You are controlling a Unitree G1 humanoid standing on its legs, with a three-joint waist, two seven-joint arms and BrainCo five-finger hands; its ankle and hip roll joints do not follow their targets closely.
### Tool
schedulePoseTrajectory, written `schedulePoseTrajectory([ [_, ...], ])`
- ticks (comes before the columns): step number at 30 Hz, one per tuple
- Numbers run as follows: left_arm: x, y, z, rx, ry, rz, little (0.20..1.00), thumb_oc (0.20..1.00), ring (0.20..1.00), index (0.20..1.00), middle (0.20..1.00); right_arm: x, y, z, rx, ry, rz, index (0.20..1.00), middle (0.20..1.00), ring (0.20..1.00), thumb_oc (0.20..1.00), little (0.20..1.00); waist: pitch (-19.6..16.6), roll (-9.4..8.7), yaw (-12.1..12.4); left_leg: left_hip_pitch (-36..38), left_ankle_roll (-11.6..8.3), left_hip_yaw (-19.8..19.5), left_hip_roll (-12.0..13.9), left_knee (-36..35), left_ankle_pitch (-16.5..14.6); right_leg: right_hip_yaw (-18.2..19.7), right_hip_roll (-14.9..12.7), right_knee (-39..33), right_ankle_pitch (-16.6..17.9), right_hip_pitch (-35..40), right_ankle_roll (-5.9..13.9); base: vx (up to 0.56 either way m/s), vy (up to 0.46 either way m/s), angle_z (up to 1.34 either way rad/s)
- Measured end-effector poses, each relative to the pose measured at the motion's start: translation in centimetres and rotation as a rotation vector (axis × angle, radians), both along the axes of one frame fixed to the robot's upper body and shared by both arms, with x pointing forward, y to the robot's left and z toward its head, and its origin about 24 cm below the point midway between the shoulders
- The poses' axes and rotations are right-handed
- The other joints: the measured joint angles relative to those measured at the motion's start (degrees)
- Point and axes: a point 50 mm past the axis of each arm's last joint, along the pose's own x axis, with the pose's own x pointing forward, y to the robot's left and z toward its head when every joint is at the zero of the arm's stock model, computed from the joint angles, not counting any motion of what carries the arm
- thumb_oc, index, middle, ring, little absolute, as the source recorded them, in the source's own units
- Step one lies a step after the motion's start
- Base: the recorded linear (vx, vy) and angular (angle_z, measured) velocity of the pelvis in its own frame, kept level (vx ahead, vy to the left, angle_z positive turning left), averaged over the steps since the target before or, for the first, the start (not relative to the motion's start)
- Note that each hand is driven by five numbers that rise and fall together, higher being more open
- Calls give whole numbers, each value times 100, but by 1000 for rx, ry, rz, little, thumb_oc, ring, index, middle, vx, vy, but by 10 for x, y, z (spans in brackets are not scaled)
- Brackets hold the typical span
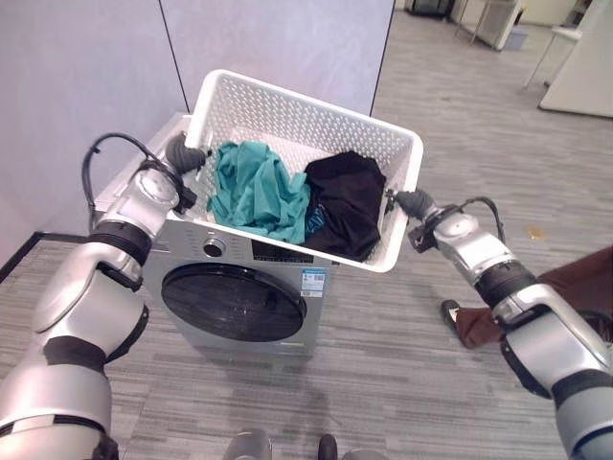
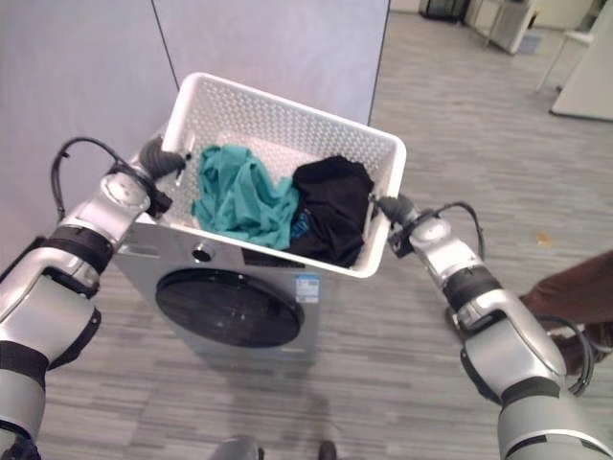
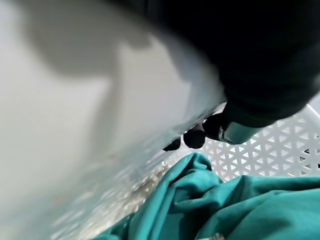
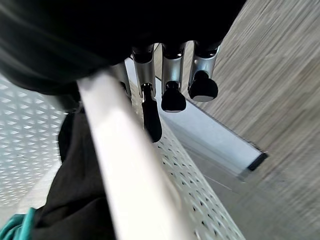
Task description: Grab the laundry basket,head to the washer,open it,put in the laundry and shut it.
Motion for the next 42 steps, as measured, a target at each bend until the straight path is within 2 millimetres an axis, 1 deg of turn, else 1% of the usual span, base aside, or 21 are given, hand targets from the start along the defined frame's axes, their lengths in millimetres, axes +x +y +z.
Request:
schedulePoseTrajectory([
  [3, 0, 2, -4, -18, 18, 8, 200, 200, 200, 200, 200, 0, 2, -1, 0, 1, 4, 200, 200, 200, 200, 200, -31, 54, 193, 90, -16, -283, 11, -370, 92, 160, 38, -39, -60, 192, -33, 284, 260, -47],
  [5, -1, 3, -5, -12, 25, 8, 200, 200, 200, 200, 200, 0, 4, -2, 4, 3, 4, 200, 200, 200, 200, 200, -92, 137, 229, 91, 46, -240, -100, 115, 143, 213, 63, -86, -155, 332, 29, 222, 242, -46],
  [6, -1, 4, -9, 2, 45, 10, 200, 200, 200, 200, 200, 0, 4, -5, 24, 10, -1, 200, 200, 200, 200, 200, -279, 238, 251, 181, 188, -236, -252, 403, 75, 178, -7, 125, -337, 277, 6, 379, 547, -61],
  [7, 0, 2, -10, 25, 67, -3, 200, 200, 200, 200, 200, -1, 0, -7, 32, 9, -16, 200, 200, 200, 200, 200, -443, 410, 195, 433, 322, -251, -407, 176, 368, 170, -140, 449, -552, 222, 204, 374, 543, -77],
  [8, 0, 2, -14, 38, 92, 4, 200, 200, 200, 200, 200, 0, 0, -10, 26, 21, -19, 200, 200, 200, 200, 200, -453, 364, 234, 541, 695, -134, -631, 351, 139, 324, -318, 1067, -706, -45, 385, 340, 463, -129],
  [9, -2, 12, -17, 35, 120, 46, 200, 200, 200, 200, 200, 5, 12, -6, 33, 18, -4, 200, 200, 200, 200, 200, -371, 608, 459, 825, 863, -118, -737, 230, 116, 306, -390, 3025, -757, -1003, 407, 134, 44, -114],
  [10, -4, 17, -21, 28, 141, 67, 200, 200, 200, 200, 200, 4, 17, -13, 39, 32, 5, 200, 200, 200, 200, 200, -423, 724, 282, 841, 829, -136, -765, 266, 217, 69, -552, 3738, -1001, -1376, 463, 219, 68, -69],
  [11, -4, 18, -22, 33, 153, 64, 200, 200, 200, 200, 200, 2, 16, -19, 31, 49, 5, 200, 200, 200, 200, 200, -487, 660, 155, 940, 871, -150, -872, 209, 176, 42, -759, 3675, -1118, -1410, 560, 195, 28, 13],
  [13, -3, 16, -18, 68, 151, 53, 200, 200, 200, 200, 200, 5, 15, -17, 26, 54, -12, 200, 200, 200, 200, 200, -544, 545, 224, 1103, 927, -132, -1026, 103, 231, -288, -1179, 2898, -1184, -1413, 774, 133, -3, -14],
  [15, 0, 11, -5, 68, 105, 47, 200, 200, 200, 200, 200, 9, 16, -14, 50, 49, -35, 200, 200, 200, 200, 200, -736, 152, 341, 956, 928, -32, -1113, -11, 213, -554, -1514, 1566, -1068, -1187, 847, 188, 11, 3],
  [18, -3, 21, -4, 77, 104, 84, 200, 200, 200, 200, 200, 12, 30, -15, 60, 67, -17, 200, 200, 200, 200, 200, -839, -37, 514, 998, 928, -98, -1091, -167, 215, -513, -1550, 982, -773, -622, 1024, 174, 39, 13],
  [22, -9, 38, 3, 84, 84, 134, 200, 200, 200, 200, 200, 17, 45, -1, 65, 42, 11, 200, 200, 200, 200, 200, -908, -301, 879, 905, 859, -151, -1123, -162, 267, -614, -1610, 217, 172, 243, 981, 83, 41, 8],
  [29, -7, 33, 7, 82, 64, 127, 200, 200, 200, 200, 200, 22, 42, 12, 58, 34, -6, 200, 200, 200, 200, 200, -878, -372, 943, 795, 672, -189, -958, -225, 211, -703, -1408, 43, 142, 272, 946, 74, 52, 8],
  [34, -5, 29, 9, 82, 51, 123, 200, 200, 200, 200, 200, 23, 37, 13, 70, 40, -25, 200, 200, 200, 200, 200, -841, -498, 707, 685, 721, -86, -1028, -222, 181, -709, -1512, 28, 41, 160, 881, 49, 32, -9],
  [35, -4, 27, 8, 79, 53, 121, 922, 922, 922, 922, 922, 24, 35, 12, 63, 47, -35, 238, 238, 238, 238, 238, -857, -536, 673, 651, 722, -81, -1029, -193, 180, -708, -1522, 13, 16, 151, 847, 49, 23, 1],
  [36, -3, 24, 7, 80, 55, 119, 1000, 1000, 1000, 1000, 1000, 24, 32, 11, 60, 53, -48, 325, 325, 325, 325, 325, -894, -585, 667, 588, 722, -77, -1033, -164, 179, -702, -1525, 12, -31, 106, 802, 62, 31, -2],
  [37, -3, 25, 8, 82, 43, 134, 1000, 1000, 1000, 1000, 1000, 25, 32, 14, 62, 51, -48, 677, 677, 677, 677, 677, -900, -608, 666, 534, 722, -59, -1034, -138, 181, -699, -1532, 5, -80, 61, 811, 32, 17, -5],
  [38, -4, 28, 7, 83, 43, 154, 1000, 1000, 1000, 1000, 1000, 25, 33, 17, 63, 46, -40, 765, 765, 765, 765, 765, -906, -617, 660, 480, 721, -38, -1031, -117, 181, -695, -1531, -2, -90, 9, 815, 36, 22, -11],
  [39, -5, 32, 6, 93, 45, 175, 1000, 1000, 1000, 1000, 1000, 26, 33, 19, 63, 47, -37, 922, 922, 922, 922, 922, -908, -622, 660, 449, 721, 4, -1022, -100, 181, -691, -1527, -19, -95, -14, 814, 11, 7, -10],
  [40, -6, 34, 8, 88, 32, 188, 1000, 1000, 1000, 1000, 1000, 26, 30, 16, 61, 61, -49, 1000, 1000, 1000, 1000, 1000, -905, -618, 660, 417, 720, 19, -1012, -70, 181, -696, -1519, -52, -98, -14, 816, 23, 9, -6],
  [42, -6, 36, 17, 71, -5, 215, 1000, 1000, 1000, 1000, 1000, 26, 27, 14, 59, 72, -62, 1000, 1000, 1000, 1000, 1000, -882, -585, 657, 377, 717, 23, -1002, -33, 177, -698, -1509, -79, -114, -25, 816, 18, 4, -1],
])
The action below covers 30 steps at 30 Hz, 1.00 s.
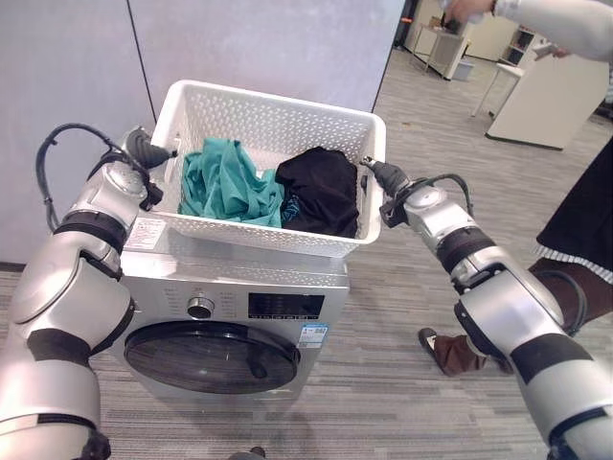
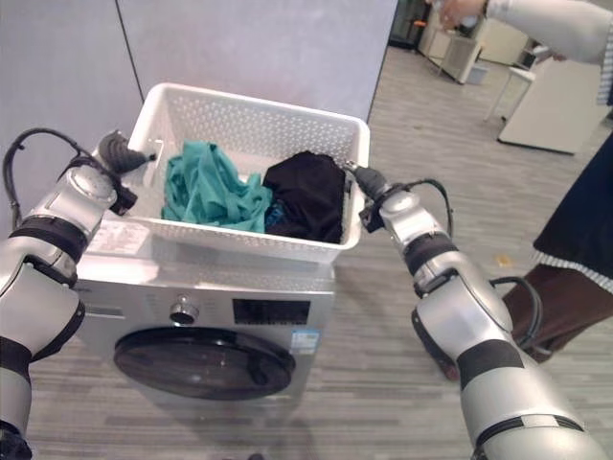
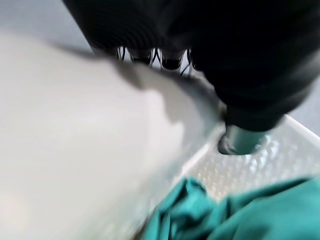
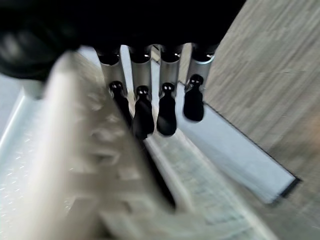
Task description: Grab the laundry basket,head to the washer,open it,put in the laundry and shut it.
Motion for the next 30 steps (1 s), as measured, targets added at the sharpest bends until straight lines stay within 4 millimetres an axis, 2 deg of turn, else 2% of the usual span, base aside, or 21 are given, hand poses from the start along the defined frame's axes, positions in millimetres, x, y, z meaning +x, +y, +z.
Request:
schedulePoseTrajectory([
  [3, -1, 3, 20, 0, -57, 38, 1000, 1000, 1000, 1000, 1000, -3, -8, -18, -7, 85, -52, 1000, 1000, 1000, 1000, 1000, 42, 66, -11, -136, -7, 9, 24, 91, -5, 3, 32, -34, -37, -85, -23, 43, 4, -1],
  [6, -2, 6, 21, 7, -60, 54, 1000, 1000, 1000, 1000, 1000, -3, -9, -16, 1, 80, -53, 1000, 1000, 1000, 1000, 1000, 60, 93, -18, -185, -9, 9, 26, 96, -2, 1, 35, -34, 4, -136, 40, 48, 12, -1],
  [19, -1, 2, 29, 6, -91, 50, 1000, 1000, 1000, 1000, 1000, -1, -12, -6, 38, 51, -73, 1000, 1000, 1000, 1000, 1000, 96, 146, -13, -200, -33, -46, -6, -17, 27, -47, 7, -28, 15, -181, 39, 4, 3, 1],
  [25, 9, -29, 33, 9, -129, -69, 1000, 1000, 1000, 1000, 1000, -1, -32, -1, 30, 38, -114, 1000, 1000, 1000, 1000, 1000, 183, 276, 7, -151, -72, -167, -19, -21, 72, -199, 22, -30, 15, -62, 40, 14, -41, 12],
  [27, 10, -41, 40, 19, -168, -119, 1000, 1000, 1000, 1000, 1000, -3, -44, -1, 34, 38, -146, 1000, 1000, 1000, 1000, 1000, 210, 316, 28, -127, -92, -190, -19, -35, 88, -203, 32, -35, 15, -32, 40, -9, -93, 4],
  [28, 10, -41, 40, 19, -168, -119, 1000, 1000, 1000, 1000, 1000, -3, -44, -1, 34, 38, -146, 1000, 1000, 1000, 1000, 1000, 210, 316, 28, -127, -92, -190, -19, -35, 88, -203, 32, -35, 15, -32, 40, -30, -107, 8],
  [29, 11, -52, 45, 20, -204, -168, 1000, 1000, 1000, 1000, 1000, -6, -57, -5, 25, 47, -176, 1000, 1000, 1000, 1000, 1000, 217, 324, 31, -69, -109, -229, -18, -71, 101, -208, 77, -74, 14, 46, 41, -31, -73, 6],
  [30, 10, -57, 50, 19, -229, -194, 1000, 1000, 1000, 1000, 1000, -7, -61, -4, 24, 46, -186, 1000, 1000, 1000, 1000, 1000, 218, 325, 36, -49, -135, -240, 1, -104, 122, -209, 89, -76, 14, 51, 41, -47, -115, 9],
])
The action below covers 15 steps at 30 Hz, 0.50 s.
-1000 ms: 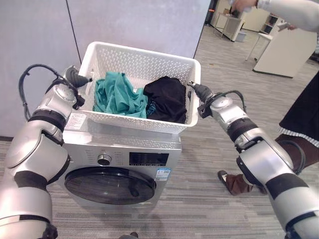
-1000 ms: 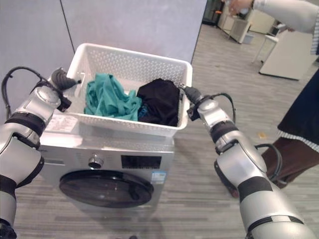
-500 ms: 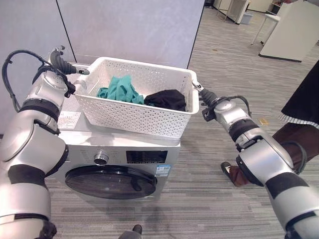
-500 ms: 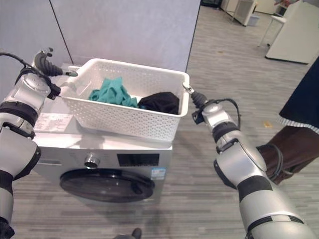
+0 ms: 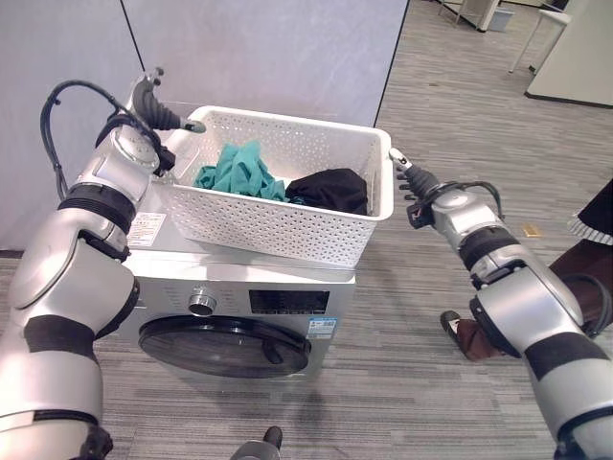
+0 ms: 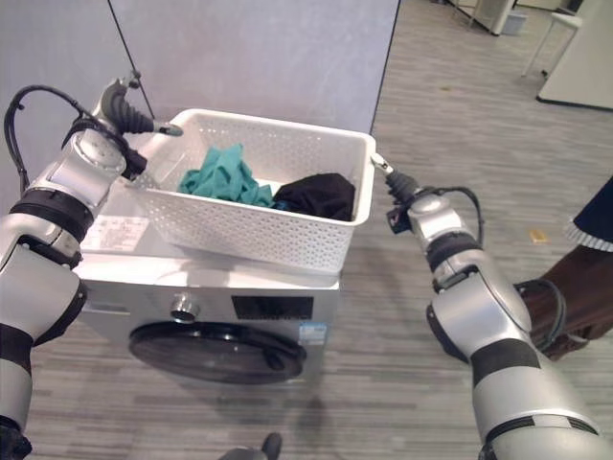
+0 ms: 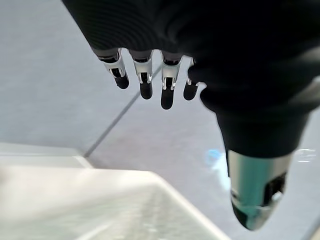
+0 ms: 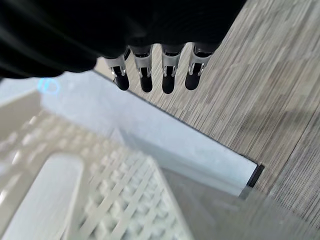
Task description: Grab the laundry basket,head to the washer,open it,put in the laundry and shut it.
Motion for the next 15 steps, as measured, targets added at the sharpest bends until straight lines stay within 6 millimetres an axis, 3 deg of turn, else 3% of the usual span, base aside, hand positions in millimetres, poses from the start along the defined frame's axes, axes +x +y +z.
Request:
schedulePoseTrajectory([
  [2, -5, -21, 16, -23, -92, -121, 1000, 1000, 1000, 1000, 1000, -4, -19, 5, 38, -36, -34, 1000, 1000, 1000, 1000, 1000, 5, 2, -6, -7, -40, -62, 21, -36, 46, -4, 42, -96, -1, 54, 2, -54, -120, 10],
  [5, -21, -35, 34, -16, -224, -242, 1000, 1000, 1000, 1000, 1000, -13, -42, 12, 47, -104, -52, 1000, 1000, 1000, 1000, 1000, 86, 34, 0, 118, -109, -85, 54, -123, 92, -7, 78, -120, -77, 166, 108, -87, -124, 5],
  [8, -45, -36, 50, 42, -372, -295, 1000, 1000, 1000, 1000, 1000, -26, -63, 14, 46, -173, -69, 1000, 1000, 1000, 1000, 1000, 149, 58, -1, 184, -197, -110, 130, -259, 149, -3, 173, -121, -127, 180, 108, -66, -130, 2],
  [10, -81, -15, 56, 153, -571, -234, 1000, 1000, 1000, 1000, 1000, -59, -81, 0, 82, -275, -46, 1000, 1000, 1000, 1000, 1000, 255, 100, -38, 289, -296, -226, 271, -406, 216, -19, 333, -122, -208, 249, 46, -60, -163, 12],
  [12, -96, 5, 44, 185, -581, -173, 1000, 1000, 1000, 1000, 1000, -82, -92, -11, 123, -309, -73, 1000, 1000, 1000, 1000, 1000, 312, 174, -19, 330, -332, -282, 340, -471, 239, -59, 411, -124, -245, 297, 13, -68, -116, 13],
  [14, -119, 34, 22, 197, -570, -93, 1000, 1000, 1000, 1000, 1000, -112, -109, -28, 133, -322, -116, 1000, 1000, 1000, 1000, 1000, 384, 235, -15, 356, -362, -360, 367, -518, 264, -122, 457, -124, -278, 332, -2, -33, -90, 17],
  [15, -133, 55, -1, 192, -520, -27, 1000, 1000, 1000, 1000, 1000, -133, -122, -48, 133, -274, -166, 1000, 1000, 1000, 1000, 1000, 408, 265, 17, 359, -364, -390, 387, -525, 265, -153, 487, -124, -306, 359, -7, -1, -104, 19],
])
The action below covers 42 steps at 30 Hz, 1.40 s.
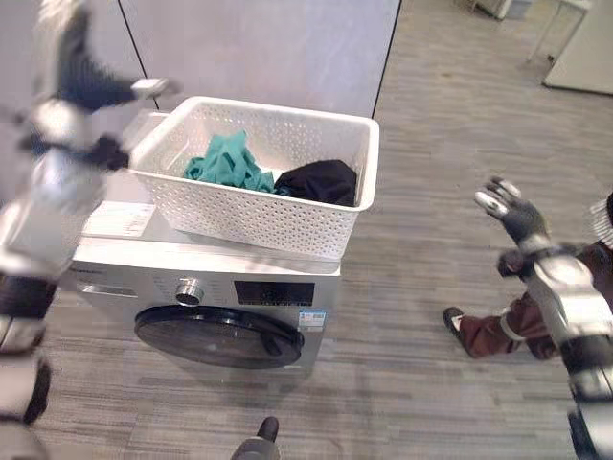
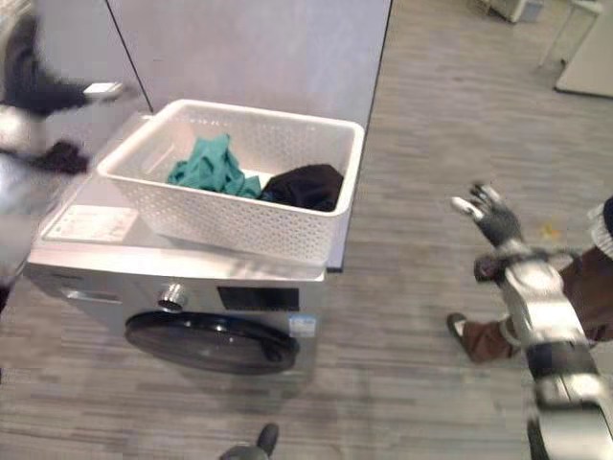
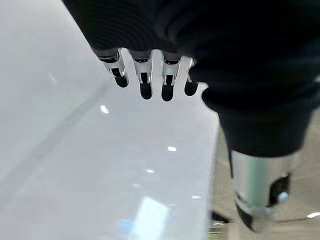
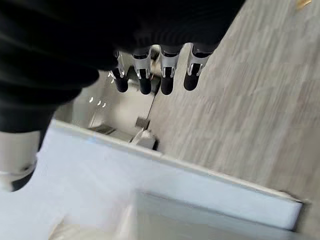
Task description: Grab the laundry basket,head to the washer,open it,put in the laundry and shut it.
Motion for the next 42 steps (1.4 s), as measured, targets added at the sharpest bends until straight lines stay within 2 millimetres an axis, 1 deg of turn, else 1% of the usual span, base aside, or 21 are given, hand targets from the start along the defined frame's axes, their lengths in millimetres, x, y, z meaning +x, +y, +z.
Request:
schedulePoseTrajectory([
  [1, -15, 21, -35, -67, 81, 67, 1000, 1000, 1000, 1000, 1000, -27, -16, -26, 10, 90, -66, 1000, 1000, 1000, 1000, 1000, 11, 9, 82, 28, 0, -4, 9, -13, -1, -16, 9, -4, -39, 37, -29, -48, -74, 17],
  [2, -18, 28, -53, -101, 146, 93, 1000, 1000, 1000, 1000, 1000, -36, -23, -40, 26, 139, -103, 1000, 1000, 1000, 1000, 1000, 13, 12, 146, 12, 0, -16, 20, 0, 0, -47, 37, -4, -40, 55, -28, -111, -75, 17],
  [3, -31, 31, -73, -150, 198, 82, 1000, 1000, 1000, 1000, 1000, -48, -27, -52, 61, 158, -137, 1000, 1000, 1000, 1000, 1000, 50, 15, 161, -1, -1, -73, 20, 13, 2, -119, 53, -4, -41, 68, -29, -36, -65, 38],
  [4, -50, 27, -115, -248, 311, 55, 1000, 1000, 1000, 1000, 1000, -74, -33, -74, 101, 218, -189, 1000, 1000, 1000, 1000, 1000, 178, 30, 214, 3, -20, -203, 0, 10, 15, -226, 58, -5, -71, 145, -31, 21, -84, 42],
  [5, -61, 24, -144, -321, 415, 41, 1000, 1000, 1000, 1000, 1000, -88, -33, -87, 123, 261, -205, 1000, 1000, 1000, 1000, 1000, 209, 32, 258, -4, -25, -243, -6, 1, 18, -266, 60, -7, -98, 158, -29, -2, -102, 52],
  [6, -74, 16, -198, -440, 632, 21, 1000, 1000, 1000, 1000, 1000, -104, -25, -114, 194, 331, -228, 1000, 1000, 1000, 1000, 1000, 232, 2, 324, 9, -23, -312, 4, -26, 13, -302, 94, -6, -166, 219, -29, -61, -79, 29],
  [9, -108, 1, -279, -560, 959, 40, 1000, 1000, 1000, 1000, 1000, -126, -2, -144, 300, 390, -202, 1000, 1000, 1000, 1000, 1000, 231, -17, 397, -2, -23, -344, 46, -100, 15, -308, 137, -7, -206, 222, -42, -51, -64, 12],
  [11, -134, 2, -329, -546, 1202, 127, 1000, 1000, 1000, 1000, 1000, -144, 5, -157, 326, 456, -181, 1000, 1000, 1000, 1000, 1000, 236, -29, 393, -6, -25, -364, 53, -98, 16, -327, 151, -7, -215, 223, -53, -35, -47, 4],
  [12, -155, 6, -357, -556, 1338, 205, 1000, 1000, 1000, 1000, 1000, -155, 7, -163, 341, 485, -184, 1000, 1000, 1000, 1000, 1000, 242, -46, 369, -9, -27, -374, 54, -100, 17, -340, 153, -7, -218, 222, -56, -35, -20, 4],
  [13, -171, 9, -372, -566, 1423, 265, 1000, 1000, 1000, 1000, 1000, -162, 7, -168, 352, 508, -191, 1000, 1000, 1000, 1000, 1000, 242, -76, 320, -13, -53, -386, 54, -103, 33, -355, 153, -7, -221, 223, -59, -68, 17, 11],
  [14, -207, 14, -402, -520, 1646, 378, 1000, 1000, 1000, 1000, 1000, -176, 10, -188, 367, 600, -219, 1000, 1000, 1000, 1000, 1000, 187, -193, 211, -32, -73, -435, 50, -97, 46, -421, 156, -5, -215, 209, -65, -75, 22, 12],
  [15, -213, 15, -406, -517, 1686, 402, 1000, 1000, 1000, 1000, 1000, -180, 11, -193, 369, 632, -230, 1000, 1000, 1000, 1000, 1000, 171, -224, 199, -40, -83, -449, 48, -98, 54, -429, 156, -4, -214, 209, -65, -68, 19, 12],
  [17, -228, 11, -423, -557, 1769, 492, 1000, 1000, 1000, 1000, 1000, -195, 18, -221, 339, 789, -256, 1000, 1000, 1000, 1000, 1000, 102, -329, 175, -90, -99, -458, 41, -83, 67, -448, 153, -4, -210, 163, -60, -38, 36, 3],
  [18, -235, 1, -435, -617, 1858, 580, 1000, 1000, 1000, 1000, 1000, -202, 39, -249, 318, 976, -268, 1000, 1000, 1000, 1000, 1000, 73, -348, 131, -83, -110, -459, 36, -80, 73, -444, 153, -5, -206, 174, -54, -24, 110, 2],
  [20, -227, -16, -440, -689, 1830, 538, 1000, 1000, 1000, 1000, 1000, -218, 82, -273, 374, 1124, -238, 1000, 1000, 1000, 1000, 1000, 71, -346, 165, -91, -110, -460, 26, -86, 71, -455, 114, -4, -211, 189, -60, -7, 77, 2],
  [22, -216, -32, -444, -761, 1806, 499, 1000, 1000, 1000, 1000, 1000, -244, 123, -288, 432, 1345, -239, 1000, 1000, 1000, 1000, 1000, -42, -292, 241, -91, -45, -451, -2, -93, 26, -445, 118, -5, -257, 200, -73, 20, 87, 1],
  [23, -212, -36, -444, -784, 1786, 481, 1000, 1000, 1000, 1000, 1000, -252, 135, -291, 458, 1361, -219, 1000, 1000, 1000, 1000, 1000, -45, -225, 282, -92, -45, -452, -24, -87, 29, -452, 89, -6, -259, 210, -83, 31, 141, 5],
  [26, -211, -51, -446, -878, 1749, 449, 1000, 1000, 1000, 1000, 1000, -271, 124, -290, 354, 1435, -211, 1000, 1000, 1000, 1000, 1000, -189, 1, 270, -86, 47, -441, -164, -86, 10, -475, -39, -5, -258, 233, -59, 30, 103, 4],
  [29, -216, -57, -448, -928, 1761, 441, 1000, 1000, 1000, 1000, 1000, -271, 117, -289, 294, 1435, -171, 1000, 1000, 1000, 1000, 1000, -291, 147, 231, -82, 64, -446, -205, -89, 41, -478, -74, -4, -230, 237, -11, 21, 51, 2],
  [36, -211, -59, -447, -972, 1740, 411, 1000, 1000, 1000, 1000, 1000, -253, 117, -288, 122, 1431, -16, 1000, 1000, 1000, 1000, 1000, -372, 114, 254, 20, 38, -543, -192, -132, 57, -601, -46, -6, -266, 368, -24, 9, 14, 7],
  [42, -210, -58, -447, -969, 1724, 401, 1000, 1000, 1000, 1000, 1000, -230, 123, -287, 98, 1368, 36, 1000, 1000, 1000, 1000, 1000, -369, 73, 289, 12, 34, -563, -205, -137, 62, -617, -52, -6, -264, 369, -21, 0, 0, 0],
])
